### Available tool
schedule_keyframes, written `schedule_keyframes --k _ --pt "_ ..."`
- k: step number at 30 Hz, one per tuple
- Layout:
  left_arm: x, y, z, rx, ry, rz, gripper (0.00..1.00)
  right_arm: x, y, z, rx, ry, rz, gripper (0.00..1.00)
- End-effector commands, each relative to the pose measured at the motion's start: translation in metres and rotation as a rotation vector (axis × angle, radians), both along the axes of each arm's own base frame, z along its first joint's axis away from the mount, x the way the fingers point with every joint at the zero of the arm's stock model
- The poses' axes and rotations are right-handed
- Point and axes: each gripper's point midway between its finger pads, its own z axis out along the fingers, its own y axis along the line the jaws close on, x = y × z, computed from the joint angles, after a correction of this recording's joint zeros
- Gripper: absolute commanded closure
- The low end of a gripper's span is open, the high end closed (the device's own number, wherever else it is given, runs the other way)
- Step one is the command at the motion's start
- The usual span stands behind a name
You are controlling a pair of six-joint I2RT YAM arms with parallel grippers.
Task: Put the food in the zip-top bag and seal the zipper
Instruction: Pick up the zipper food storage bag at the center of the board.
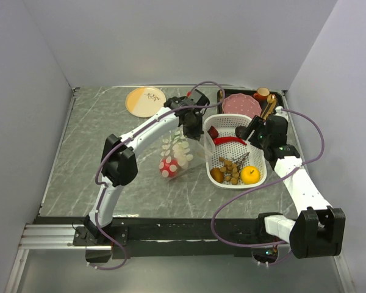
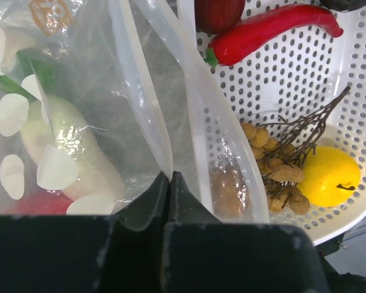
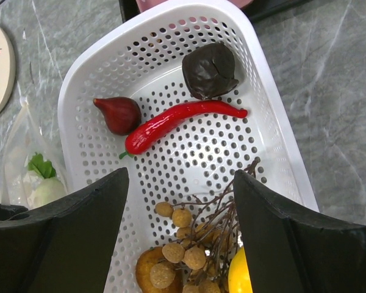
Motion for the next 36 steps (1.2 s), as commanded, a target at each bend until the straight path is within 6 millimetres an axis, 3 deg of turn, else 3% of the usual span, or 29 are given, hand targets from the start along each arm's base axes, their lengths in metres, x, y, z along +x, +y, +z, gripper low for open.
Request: schedule_keyframes --k 1,2,4,5,6,7,9,11,12,13,14,19,21,22,26,32,36 --pt "0.002 0.004 0.044 -0.035 -0.1 0.002 0.99 0.004 0.004 -0.003 0.011 -0.004 0.035 0.24" --pt "-0.002 0.009 0.042 -0.02 -0.099 -0.008 0.99 0.005 0.007 -0.004 0.016 -0.004 0.051 0.24" --pt "-0.008 0.018 0.058 -0.029 -0.134 -0.017 0.99 0.01 0.018 -0.008 0.043 0.009 0.107 0.24" --pt "-0.014 0.027 0.05 0.0 -0.121 -0.027 0.99 0.013 0.021 -0.011 0.057 0.018 0.114 0.24" --pt "-0.019 0.036 0.062 0.0 -0.143 -0.018 0.99 0.016 0.026 -0.021 0.071 0.043 0.139 0.25" --pt "-0.024 0.046 0.054 0.033 -0.134 -0.005 0.99 0.021 0.032 -0.018 0.089 0.041 0.164 0.25" --pt "-0.031 0.055 0.069 0.016 -0.171 -0.005 0.99 0.029 0.038 -0.029 0.093 0.068 0.184 0.25" --pt "-0.034 0.063 0.07 0.031 -0.191 -0.015 0.99 0.041 0.044 -0.023 0.093 0.056 0.206 0.25" --pt "-0.035 0.064 0.074 0.025 -0.207 -0.025 0.99 0.045 0.048 -0.03 0.096 0.075 0.217 0.25" --pt "-0.037 0.067 0.068 0.039 -0.206 -0.039 0.99 0.054 0.058 -0.022 0.104 0.048 0.259 0.25" --pt "-0.035 0.072 0.068 0.055 -0.221 -0.024 0.99 0.059 0.064 -0.031 0.108 0.073 0.27 0.25" --pt "-0.039 0.076 0.067 0.043 -0.239 -0.033 0.99 0.083 0.085 -0.024 0.05 0.058 0.338 0.26" --pt "-0.039 0.073 0.07 0.022 -0.255 -0.037 0.99 0.087 0.083 -0.044 0.012 0.135 0.328 0.26" --pt "-0.04 0.074 0.067 0.025 -0.251 -0.036 0.99 0.093 0.085 -0.039 0.001 0.126 0.344 0.27" --pt "-0.038 0.075 0.067 0.01 -0.265 -0.018 0.99 0.101 0.087 -0.058 -0.022 0.167 0.362 0.31" --pt "-0.032 0.071 0.069 0.014 -0.283 -0.031 0.99 0.114 0.095 -0.073 -0.044 0.185 0.393 0.33" --pt "-0.029 0.072 0.063 0.042 -0.273 -0.039 0.99 0.118 0.111 -0.071 -0.016 0.17 0.426 0.32"
